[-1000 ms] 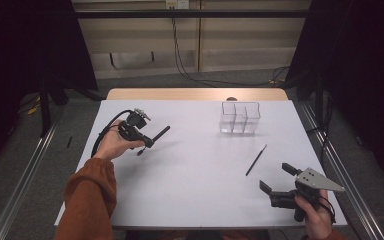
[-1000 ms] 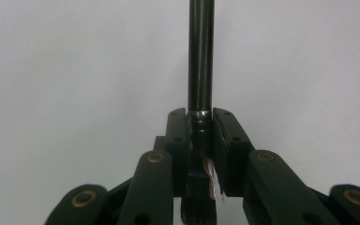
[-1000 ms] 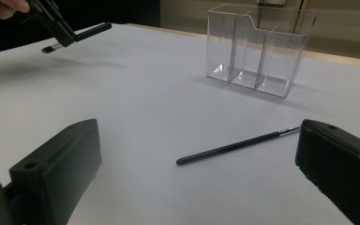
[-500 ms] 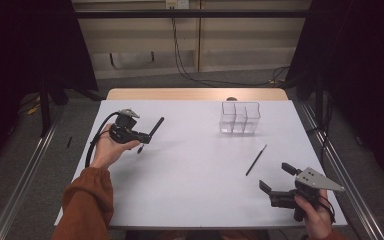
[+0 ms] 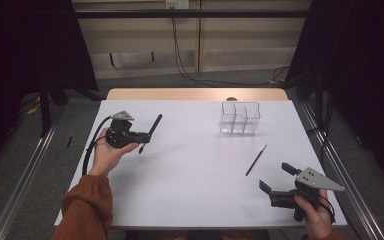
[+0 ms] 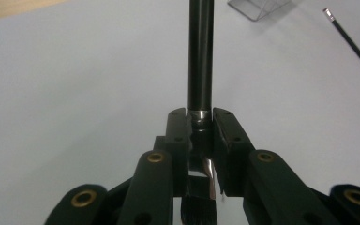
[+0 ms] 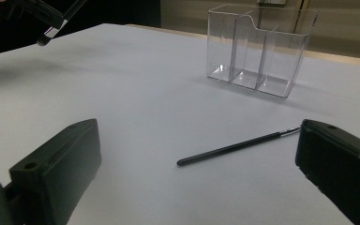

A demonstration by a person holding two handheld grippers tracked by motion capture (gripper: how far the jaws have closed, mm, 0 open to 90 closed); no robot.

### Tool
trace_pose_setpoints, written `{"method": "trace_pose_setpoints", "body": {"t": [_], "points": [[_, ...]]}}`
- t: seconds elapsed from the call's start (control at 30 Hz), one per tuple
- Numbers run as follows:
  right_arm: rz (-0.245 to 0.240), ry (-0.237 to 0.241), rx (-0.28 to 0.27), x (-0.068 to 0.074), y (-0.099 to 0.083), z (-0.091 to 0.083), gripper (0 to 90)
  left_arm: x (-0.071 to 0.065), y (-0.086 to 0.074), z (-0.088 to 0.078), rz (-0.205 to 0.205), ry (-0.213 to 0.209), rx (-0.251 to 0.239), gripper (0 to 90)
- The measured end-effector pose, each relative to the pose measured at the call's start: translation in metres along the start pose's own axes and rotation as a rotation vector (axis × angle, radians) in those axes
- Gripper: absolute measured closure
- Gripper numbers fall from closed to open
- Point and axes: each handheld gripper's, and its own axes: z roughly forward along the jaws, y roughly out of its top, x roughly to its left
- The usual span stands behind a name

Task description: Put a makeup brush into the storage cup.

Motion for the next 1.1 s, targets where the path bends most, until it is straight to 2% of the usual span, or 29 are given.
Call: {"method": "trace_pose_setpoints", "body": {"t": [0.03, 0.1, 0.13, 0.2, 0.33, 0.53, 0.6, 0.83, 0.93, 1.1], "points": [[0.000, 0.001, 0.000, 0.000, 0.000, 0.000, 0.4, -0.002, -0.001, -0.002, 0.004, 0.007, -0.010, 77.6], [0.000, -0.001, 0.000, 0.000, 0.000, 0.000, 0.4, -0.005, -0.004, -0.006, -0.003, -0.003, -0.034, 77.6], [0.000, 0.000, 0.000, 0.000, 0.000, 0.000, 0.4, -0.007, -0.005, -0.009, 0.005, 0.011, -0.041, 77.6], [-0.001, -0.001, 0.001, 0.000, 0.000, -0.001, 0.4, -0.009, -0.007, -0.012, 0.002, 0.013, -0.062, 77.6], [0.000, -0.003, 0.000, 0.000, 0.000, 0.000, 0.4, -0.015, -0.013, -0.014, 0.018, 0.015, -0.073, 77.6], [0.001, -0.006, 0.000, 0.000, 0.000, 0.000, 0.4, -0.028, -0.019, -0.018, 0.038, -0.019, -0.094, 77.6], [0.002, -0.005, -0.001, 0.000, 0.000, 0.000, 0.4, -0.032, -0.020, -0.019, 0.024, -0.051, -0.103, 77.6], [0.002, -0.002, -0.004, 0.000, 0.000, -0.001, 0.4, -0.049, -0.024, -0.021, 0.061, -0.065, -0.118, 77.6], [0.003, -0.001, -0.005, 0.000, 0.000, -0.001, 0.4, -0.053, -0.024, -0.021, 0.069, -0.080, -0.131, 77.6], [0.000, -0.001, -0.002, 0.001, 0.000, -0.001, 0.4, -0.061, -0.023, -0.017, 0.080, -0.118, -0.126, 77.6]]}}
